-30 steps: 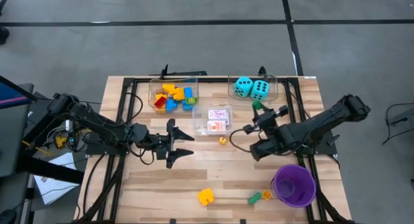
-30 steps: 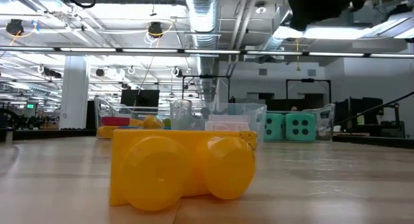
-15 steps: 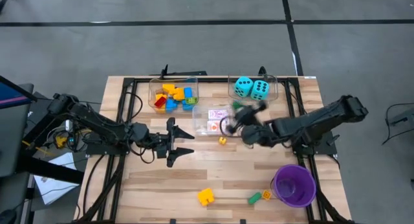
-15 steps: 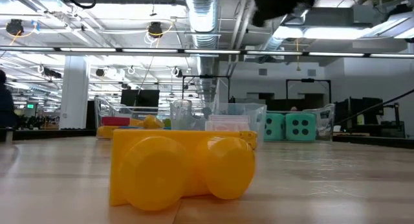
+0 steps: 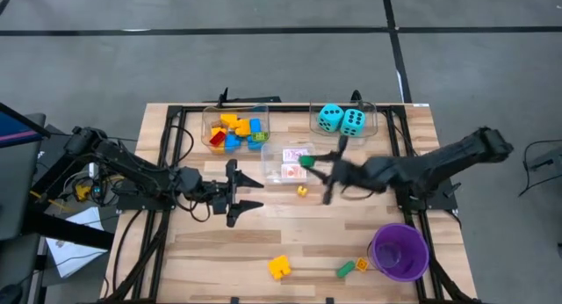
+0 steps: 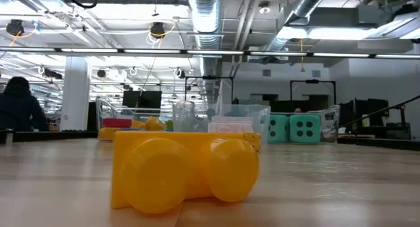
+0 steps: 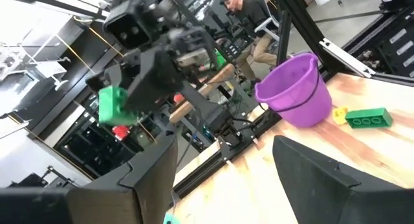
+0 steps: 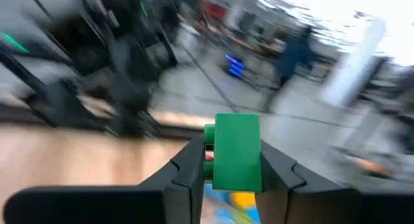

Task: Pick & Place Toys
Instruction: Put the green game piece into the top left transparent bin

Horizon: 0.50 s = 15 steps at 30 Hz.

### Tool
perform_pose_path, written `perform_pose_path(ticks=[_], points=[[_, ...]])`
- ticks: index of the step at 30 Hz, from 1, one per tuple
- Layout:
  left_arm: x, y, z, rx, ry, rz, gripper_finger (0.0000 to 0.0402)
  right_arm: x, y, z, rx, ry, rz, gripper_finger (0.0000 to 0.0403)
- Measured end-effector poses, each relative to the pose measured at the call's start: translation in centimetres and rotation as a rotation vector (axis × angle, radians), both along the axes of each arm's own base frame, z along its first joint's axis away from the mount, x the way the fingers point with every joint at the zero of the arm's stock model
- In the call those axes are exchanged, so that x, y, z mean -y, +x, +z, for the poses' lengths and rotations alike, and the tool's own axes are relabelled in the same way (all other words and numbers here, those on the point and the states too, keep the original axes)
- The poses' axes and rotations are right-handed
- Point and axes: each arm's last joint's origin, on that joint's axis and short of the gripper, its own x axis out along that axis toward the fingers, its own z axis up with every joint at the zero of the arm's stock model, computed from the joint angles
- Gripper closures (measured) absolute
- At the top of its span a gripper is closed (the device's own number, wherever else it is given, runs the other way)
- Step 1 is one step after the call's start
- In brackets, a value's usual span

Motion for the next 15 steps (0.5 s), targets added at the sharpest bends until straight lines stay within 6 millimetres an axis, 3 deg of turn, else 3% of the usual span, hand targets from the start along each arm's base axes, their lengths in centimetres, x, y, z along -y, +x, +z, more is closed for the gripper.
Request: perform_pose_path(ticks=[3, 6, 10, 15], points=[[0.0, 0.0, 0.1, 0.017, 0.016, 0.003, 0.0153, 2.6, -2.2, -0.1, 0.155, 0.160, 0.176, 0.0314], [0.1, 0.4, 0.1, 0.048, 0.018, 0.004, 0.0148, 3.9, -2.7, -2.4, 0.229, 0.252, 0.291, 0.0314], [0.5, 1.4, -0.7, 0.079, 0.052, 0.005, 0.0131, 3.5, -1.7, -5.5, 0.208, 0.304, 0.403, 0.0314], [1.5, 2.7, -2.7, 0.077, 0.236, 0.020, 0.0095, 2.4, 0.0, -6.5, 0.282, 0.387, 0.497, 0.0314]])
